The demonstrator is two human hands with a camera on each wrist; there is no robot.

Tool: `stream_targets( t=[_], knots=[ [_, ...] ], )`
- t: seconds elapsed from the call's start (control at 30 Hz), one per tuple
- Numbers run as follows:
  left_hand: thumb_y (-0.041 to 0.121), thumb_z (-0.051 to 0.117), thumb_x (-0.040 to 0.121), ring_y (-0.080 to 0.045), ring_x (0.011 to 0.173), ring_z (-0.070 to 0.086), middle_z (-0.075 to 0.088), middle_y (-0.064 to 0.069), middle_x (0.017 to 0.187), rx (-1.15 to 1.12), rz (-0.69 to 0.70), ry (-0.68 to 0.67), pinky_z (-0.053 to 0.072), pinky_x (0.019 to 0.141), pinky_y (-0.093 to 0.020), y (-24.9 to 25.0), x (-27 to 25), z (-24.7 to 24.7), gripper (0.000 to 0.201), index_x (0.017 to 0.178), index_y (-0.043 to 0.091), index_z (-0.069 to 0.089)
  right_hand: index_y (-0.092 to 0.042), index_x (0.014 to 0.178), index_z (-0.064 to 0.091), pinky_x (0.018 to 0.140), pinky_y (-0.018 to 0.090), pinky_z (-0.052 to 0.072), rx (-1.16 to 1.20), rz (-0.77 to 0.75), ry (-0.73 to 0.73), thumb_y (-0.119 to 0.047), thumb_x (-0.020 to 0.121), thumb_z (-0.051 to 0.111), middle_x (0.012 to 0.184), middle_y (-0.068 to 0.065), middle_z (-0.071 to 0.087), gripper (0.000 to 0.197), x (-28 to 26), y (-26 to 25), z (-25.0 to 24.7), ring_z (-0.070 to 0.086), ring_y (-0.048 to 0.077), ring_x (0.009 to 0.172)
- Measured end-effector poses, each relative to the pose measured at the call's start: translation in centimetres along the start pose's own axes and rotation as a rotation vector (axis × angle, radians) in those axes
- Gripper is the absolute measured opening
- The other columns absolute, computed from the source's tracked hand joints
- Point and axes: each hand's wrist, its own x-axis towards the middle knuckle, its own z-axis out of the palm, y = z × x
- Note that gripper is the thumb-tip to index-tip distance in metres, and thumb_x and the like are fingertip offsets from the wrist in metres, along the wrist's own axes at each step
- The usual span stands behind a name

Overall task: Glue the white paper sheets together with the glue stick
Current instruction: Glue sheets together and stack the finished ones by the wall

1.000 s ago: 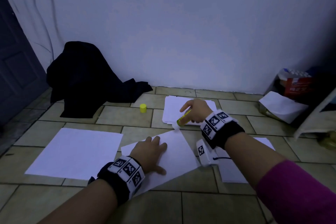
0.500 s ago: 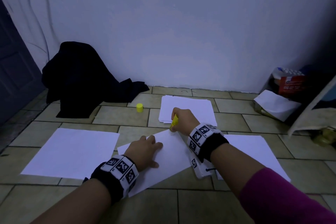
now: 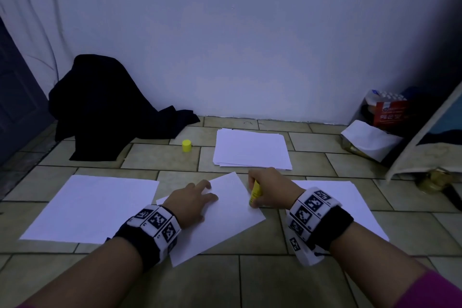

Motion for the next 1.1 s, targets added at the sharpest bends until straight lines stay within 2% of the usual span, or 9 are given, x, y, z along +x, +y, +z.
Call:
stream_targets(
  t=[0.1, 0.17, 0.3, 0.43, 0.53, 0.6, 0.7, 0.83, 1.1],
  knots=[
    [0.023, 0.055, 0.094, -0.022, 0.132, 0.034, 0.009, 0.006, 0.158, 0.020, 0.019, -0.030, 0.042, 0.099, -0.035, -0.2, 0.0, -0.3, 0.061, 0.148, 0.032, 0.029, -0.022, 0.081, 0.050, 0.057, 0.019, 0.038, -0.023, -0.005, -0.050, -0.016, 0.067, 0.082, 0.095, 0.000, 0.057, 0.035, -0.6, 0.2, -0.5, 0.051, 0.015, 0.085],
    [0.024, 0.057, 0.093, -0.022, 0.131, 0.037, 0.018, 0.006, 0.157, 0.024, 0.010, -0.048, 0.041, 0.101, -0.035, -0.1, -0.1, -0.5, 0.062, 0.148, 0.029, 0.029, -0.019, 0.085, 0.057, 0.059, 0.021, 0.043, 0.013, 0.008, -0.033, -0.017, 0.061, 0.086, 0.090, -0.002, 0.059, 0.038, -0.6, 0.6, -1.1, 0.053, 0.014, 0.084],
    [0.045, 0.064, 0.086, -0.026, 0.119, 0.051, 0.038, -0.002, 0.141, 0.020, -0.043, -0.066, 0.047, 0.094, -0.037, 0.2, -0.1, -0.5, 0.075, 0.148, 0.031, 0.025, -0.011, 0.077, 0.062, 0.067, 0.029, 0.050, 0.298, 0.085, 0.229, -0.009, 0.052, 0.089, 0.089, 0.007, 0.067, 0.036, 0.6, 1.6, -1.9, 0.060, 0.021, 0.083],
    [0.064, 0.064, 0.077, -0.023, 0.117, 0.046, 0.040, -0.004, 0.131, 0.036, -0.063, -0.027, 0.045, 0.090, -0.036, 0.7, -0.4, -0.3, 0.081, 0.141, 0.024, 0.036, 0.000, 0.079, 0.066, 0.073, 0.032, 0.053, 0.531, 0.108, 0.390, -0.003, 0.060, 0.084, 0.086, 0.008, 0.069, 0.027, 2.0, 1.6, -1.6, 0.064, 0.022, 0.084],
    [0.061, 0.065, 0.079, -0.022, 0.124, 0.037, 0.032, -0.004, 0.139, -0.038, -0.050, 0.011, 0.045, 0.095, -0.037, 1.0, -0.5, 0.1, 0.082, 0.137, 0.010, 0.038, -0.005, 0.087, 0.061, 0.078, 0.041, 0.055, 0.544, 0.136, 0.383, -0.010, 0.072, 0.077, 0.091, 0.014, 0.066, 0.022, 3.2, 1.1, -1.0, 0.064, 0.030, 0.085],
    [0.058, 0.062, 0.083, -0.021, 0.125, 0.038, 0.034, -0.004, 0.140, -0.085, -0.053, 0.015, 0.044, 0.097, -0.038, 1.0, -0.5, 0.2, 0.074, 0.135, 0.011, 0.039, -0.007, 0.091, 0.058, 0.081, 0.043, 0.055, 0.541, 0.130, 0.367, -0.012, 0.076, 0.074, 0.096, 0.015, 0.065, 0.022, 3.9, 0.7, -0.6, 0.063, 0.031, 0.088],
    [0.059, 0.055, 0.087, -0.022, 0.128, 0.036, 0.038, -0.005, 0.140, -0.086, -0.086, -0.016, 0.041, 0.101, -0.039, 0.6, -0.3, -0.1, 0.069, 0.138, 0.016, 0.041, -0.007, 0.101, 0.058, 0.083, 0.039, 0.053, 0.522, 0.101, 0.358, -0.014, 0.080, 0.072, 0.102, 0.011, 0.062, 0.027, 4.9, -0.2, -0.1, 0.060, 0.026, 0.095],
    [0.059, 0.067, 0.078, -0.025, 0.127, 0.037, 0.037, -0.009, 0.136, -0.023, -0.142, -0.070, 0.044, 0.098, -0.040, 1.5, 0.1, 0.3, 0.082, 0.139, 0.014, 0.037, -0.006, 0.112, 0.056, 0.079, 0.030, 0.047, 0.446, 0.067, 0.290, -0.013, 0.082, 0.068, 0.112, 0.012, 0.061, 0.033, 6.2, -1.8, 0.7, 0.057, 0.027, 0.103],
    [0.064, 0.063, 0.078, -0.025, 0.123, 0.038, 0.040, -0.010, 0.130, -0.056, -0.209, 0.014, 0.042, 0.094, -0.039, 2.1, 0.6, 0.8, 0.080, 0.134, 0.012, 0.040, -0.002, 0.115, 0.054, 0.082, 0.035, 0.047, 0.274, -0.020, 0.234, -0.010, 0.083, 0.065, 0.112, 0.019, 0.061, 0.035, 8.1, -4.7, 1.3, 0.055, 0.033, 0.106]
  ],
)
